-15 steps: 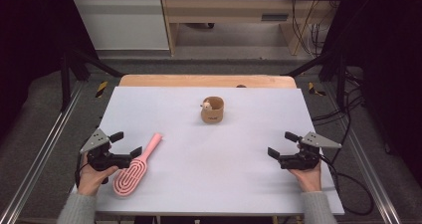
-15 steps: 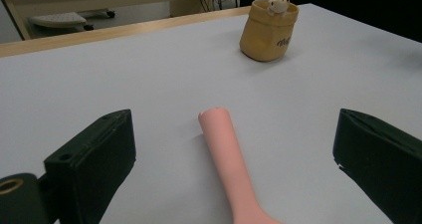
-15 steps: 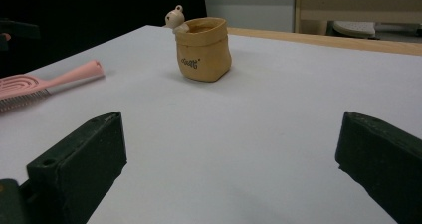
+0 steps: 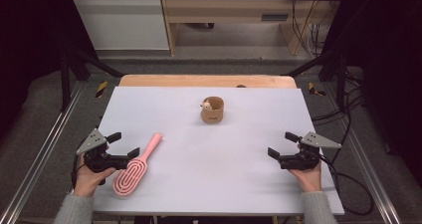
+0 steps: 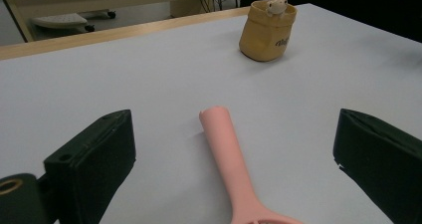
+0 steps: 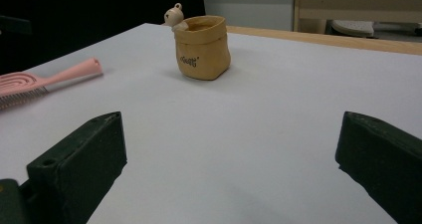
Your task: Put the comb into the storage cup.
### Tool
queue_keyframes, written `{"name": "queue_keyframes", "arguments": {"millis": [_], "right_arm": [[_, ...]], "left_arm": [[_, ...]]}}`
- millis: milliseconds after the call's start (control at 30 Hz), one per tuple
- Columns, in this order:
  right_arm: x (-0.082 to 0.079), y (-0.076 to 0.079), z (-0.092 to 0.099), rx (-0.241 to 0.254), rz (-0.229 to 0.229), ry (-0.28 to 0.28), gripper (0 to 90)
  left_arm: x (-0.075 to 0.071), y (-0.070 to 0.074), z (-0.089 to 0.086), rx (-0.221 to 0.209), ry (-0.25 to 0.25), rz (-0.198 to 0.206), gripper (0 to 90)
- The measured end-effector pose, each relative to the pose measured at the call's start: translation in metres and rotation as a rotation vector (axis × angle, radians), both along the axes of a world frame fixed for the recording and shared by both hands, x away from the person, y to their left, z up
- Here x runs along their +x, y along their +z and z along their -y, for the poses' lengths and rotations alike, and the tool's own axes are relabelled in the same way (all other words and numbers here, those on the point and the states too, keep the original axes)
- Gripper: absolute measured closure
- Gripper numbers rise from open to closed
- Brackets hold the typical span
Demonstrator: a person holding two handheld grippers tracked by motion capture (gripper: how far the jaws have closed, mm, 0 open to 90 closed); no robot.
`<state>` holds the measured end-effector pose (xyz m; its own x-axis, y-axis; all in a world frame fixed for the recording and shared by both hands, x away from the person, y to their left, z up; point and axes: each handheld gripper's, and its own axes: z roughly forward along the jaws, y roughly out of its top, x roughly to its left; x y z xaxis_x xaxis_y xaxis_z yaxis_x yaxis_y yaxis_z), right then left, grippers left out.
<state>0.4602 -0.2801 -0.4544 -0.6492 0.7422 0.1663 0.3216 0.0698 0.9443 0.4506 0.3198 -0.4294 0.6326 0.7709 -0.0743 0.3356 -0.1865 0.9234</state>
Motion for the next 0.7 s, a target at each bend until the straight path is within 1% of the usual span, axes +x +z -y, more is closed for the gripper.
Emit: {"name": "queue_keyframes", "arguments": {"millis": [100,167,233,300,467,500,533,567,700], "right_arm": [[0.0,0.0,0.0,0.001,0.001,-0.001,0.1],[0.0,0.0,0.0,0.001,-0.002,-0.001,0.1],[0.0,0.0,0.0,0.001,-0.001,-0.001,0.1],[0.0,0.0,0.0,0.003,0.0,-0.002,0.1],[0.0,0.0,0.0,0.004,0.001,-0.003,0.2],[0.0,0.0,0.0,0.003,0.001,-0.004,0.1],[0.0,0.0,0.0,0.003,0.001,-0.004,0.1],[0.0,0.0,0.0,0.003,0.0,-0.004,0.1],[0.0,0.0,0.0,0.002,0.0,-0.004,0.1]], "left_arm": [[-0.003,0.0,-0.004,0.0,0.006,-0.002,3.8],[-0.005,0.001,-0.007,0.003,0.009,-0.004,6.8],[-0.007,0.001,-0.01,0.0,0.016,-0.006,7.6],[-0.01,0.001,-0.012,0.007,0.027,-0.012,9.3],[-0.017,0.001,-0.018,0.021,0.062,-0.031,17.1],[-0.02,0.001,-0.018,0.043,0.075,-0.037,20.2],[-0.02,0.001,-0.018,0.043,0.075,-0.037,22.2],[-0.022,0.001,-0.018,0.05,0.082,-0.041,22.2],[-0.029,0.0,-0.021,0.064,0.106,-0.047,31.1]]}}
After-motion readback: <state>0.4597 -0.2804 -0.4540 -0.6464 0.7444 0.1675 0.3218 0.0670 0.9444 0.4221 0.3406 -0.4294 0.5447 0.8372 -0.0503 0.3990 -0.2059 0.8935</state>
